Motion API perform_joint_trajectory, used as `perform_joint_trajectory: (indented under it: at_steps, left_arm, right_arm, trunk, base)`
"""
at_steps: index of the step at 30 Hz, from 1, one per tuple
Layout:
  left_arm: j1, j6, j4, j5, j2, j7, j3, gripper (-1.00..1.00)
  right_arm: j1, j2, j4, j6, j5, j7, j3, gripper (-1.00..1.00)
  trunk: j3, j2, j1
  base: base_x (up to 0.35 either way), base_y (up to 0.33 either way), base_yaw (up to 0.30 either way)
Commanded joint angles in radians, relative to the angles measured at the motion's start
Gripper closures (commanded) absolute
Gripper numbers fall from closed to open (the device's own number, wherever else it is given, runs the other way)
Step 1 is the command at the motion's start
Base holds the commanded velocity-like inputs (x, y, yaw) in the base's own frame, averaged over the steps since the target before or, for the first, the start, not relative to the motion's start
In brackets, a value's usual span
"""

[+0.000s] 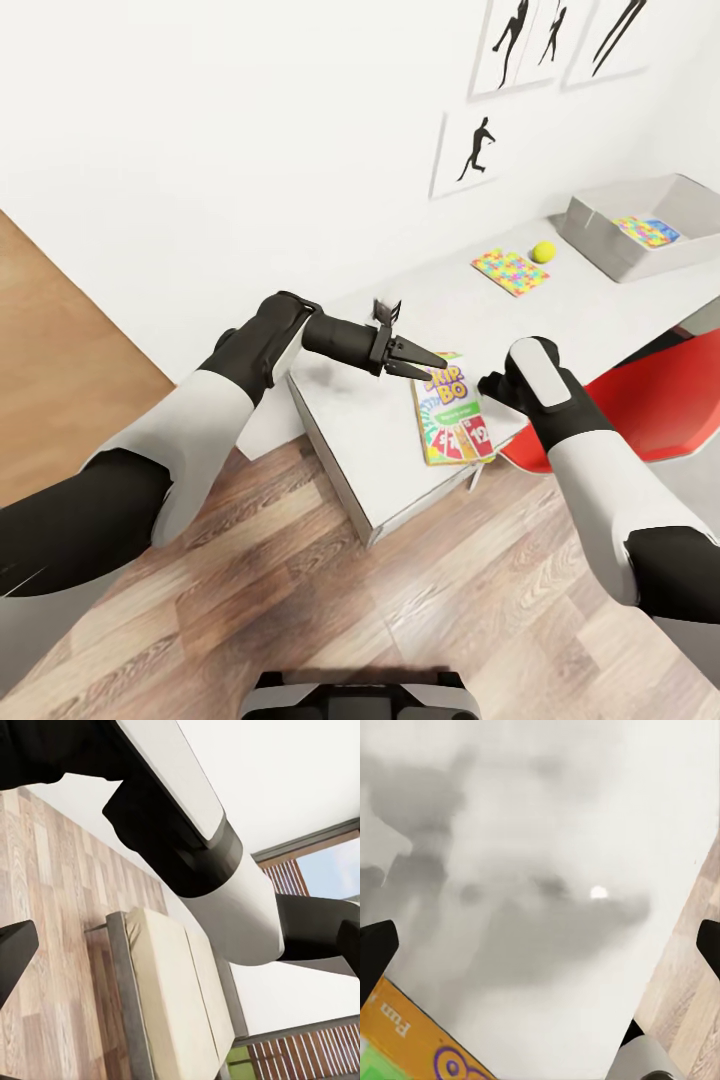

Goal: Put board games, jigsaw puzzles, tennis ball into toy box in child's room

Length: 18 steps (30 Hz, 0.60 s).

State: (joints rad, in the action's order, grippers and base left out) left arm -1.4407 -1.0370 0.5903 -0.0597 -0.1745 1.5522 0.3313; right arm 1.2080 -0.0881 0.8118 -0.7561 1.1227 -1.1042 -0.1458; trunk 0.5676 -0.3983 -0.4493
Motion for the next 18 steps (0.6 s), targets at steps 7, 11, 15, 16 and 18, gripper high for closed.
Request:
perform_joint_trajectory:
  at_steps: [7,11,15,16,18]
  left_arm:
    - [-0.001,-0.01,-0.001,-0.005,0.0,0.002,0.003,-1.0]
    - [-0.001,-0.01,-0.001,-0.005,0.0,0.002,0.003,-1.0]
    - [0.001,-0.01,-0.001,-0.004,0.0,0.002,0.004,-1.0]
    - [0.005,-0.01,-0.001,-0.003,0.0,0.002,0.003,-1.0]
    - [0.01,-0.01,-0.001,-0.003,0.0,0.002,0.003,-1.0]
  right_arm:
    - [0.004,-0.004,0.004,-0.007,0.008,-0.009,-0.004,-1.0]
    - [0.009,-0.005,0.007,-0.01,0.008,-0.009,-0.001,-1.0]
    - [0.042,0.004,0.004,-0.012,0.008,-0.009,-0.004,-1.0]
    - [0.047,0.007,0.004,-0.012,0.008,-0.009,-0.004,-1.0]
    - [0.051,0.008,0.003,-0.012,0.008,-0.009,-0.004,-1.0]
  trunk:
    - [0.001,-0.002,-0.001]
    - [0.001,-0.002,-0.001]
    - [0.001,-0.002,-0.001]
    - [0.001,-0.002,-0.001]
    - [0.001,-0.002,-0.001]
  base:
    - [0.023,0.0,0.0]
    - [0.003,0.0,0.0]
    - [0.0,0.0,0.0]
    - [0.0,0.0,0.0]
    - [0.0,0.0,0.0]
